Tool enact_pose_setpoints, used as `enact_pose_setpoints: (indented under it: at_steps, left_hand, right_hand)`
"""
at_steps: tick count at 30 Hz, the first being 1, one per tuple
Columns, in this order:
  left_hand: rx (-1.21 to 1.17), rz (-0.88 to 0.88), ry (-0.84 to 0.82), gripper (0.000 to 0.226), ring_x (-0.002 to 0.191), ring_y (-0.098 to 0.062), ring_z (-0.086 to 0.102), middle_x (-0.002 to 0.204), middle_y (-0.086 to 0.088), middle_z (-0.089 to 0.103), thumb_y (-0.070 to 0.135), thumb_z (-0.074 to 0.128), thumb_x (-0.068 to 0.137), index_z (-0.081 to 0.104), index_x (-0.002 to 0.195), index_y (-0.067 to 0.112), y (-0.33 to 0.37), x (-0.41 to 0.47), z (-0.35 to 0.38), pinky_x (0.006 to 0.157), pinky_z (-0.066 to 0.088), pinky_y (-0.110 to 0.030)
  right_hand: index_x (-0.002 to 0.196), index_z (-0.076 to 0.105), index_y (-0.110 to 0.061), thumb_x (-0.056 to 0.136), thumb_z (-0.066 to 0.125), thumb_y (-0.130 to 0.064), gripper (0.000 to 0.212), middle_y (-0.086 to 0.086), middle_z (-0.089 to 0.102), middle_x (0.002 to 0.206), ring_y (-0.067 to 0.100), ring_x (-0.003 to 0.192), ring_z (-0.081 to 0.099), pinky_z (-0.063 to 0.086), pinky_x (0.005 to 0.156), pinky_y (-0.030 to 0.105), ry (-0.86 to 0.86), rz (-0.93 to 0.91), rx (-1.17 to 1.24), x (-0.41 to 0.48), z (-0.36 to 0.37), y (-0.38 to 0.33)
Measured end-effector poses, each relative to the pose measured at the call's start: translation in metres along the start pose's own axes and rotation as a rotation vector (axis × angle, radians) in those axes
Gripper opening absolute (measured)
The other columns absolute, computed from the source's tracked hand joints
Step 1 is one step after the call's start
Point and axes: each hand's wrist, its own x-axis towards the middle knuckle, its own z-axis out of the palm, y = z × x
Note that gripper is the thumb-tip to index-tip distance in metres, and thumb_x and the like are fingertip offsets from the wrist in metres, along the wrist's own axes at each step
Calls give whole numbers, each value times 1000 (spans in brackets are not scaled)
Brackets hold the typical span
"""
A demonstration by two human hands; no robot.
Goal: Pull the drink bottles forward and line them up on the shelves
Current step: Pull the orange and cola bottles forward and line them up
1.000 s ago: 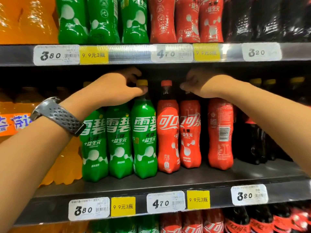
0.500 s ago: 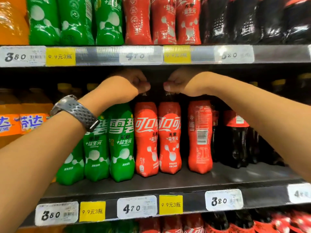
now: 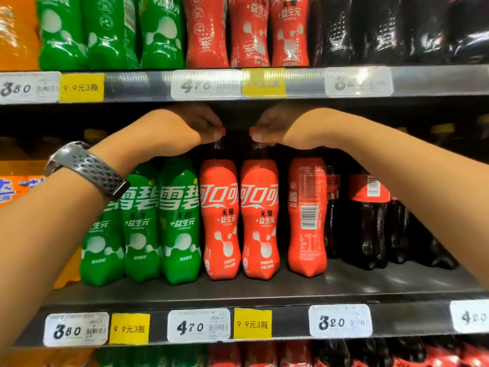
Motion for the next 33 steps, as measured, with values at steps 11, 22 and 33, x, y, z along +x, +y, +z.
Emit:
enact_pose_setpoints:
  at_steps: [11,22,33]
  left_hand:
    - [350,126,61,41,119,-19,51,135,5,55,44,50,93,49,133,37,41,12,31,82,29,-19]
    - [189,189,-37,24,92,-11,57,100,9,61,28,57,93,63,116,28,39,33,49,80,37,-22]
    - [196,190,-12,24,89,-3,55,98,18,59,33,54,94,60,117,37,36,28,47,70,34,-8]
  right_hand:
    - [130,51,-28,93,57,-29,38,0,65,116,17,91,66,50,88,32,-103,113,102,-48,-28,43]
    - [128,54,-19,95,54,-21,33,2,65,104,20,74,69,57,72,30,-5,40,145,-39,-16,49]
    - [111,66,-21,92,58,-35,25,2,71,93,14,77,65,52,81,31,102,49,96,-39,-12,37]
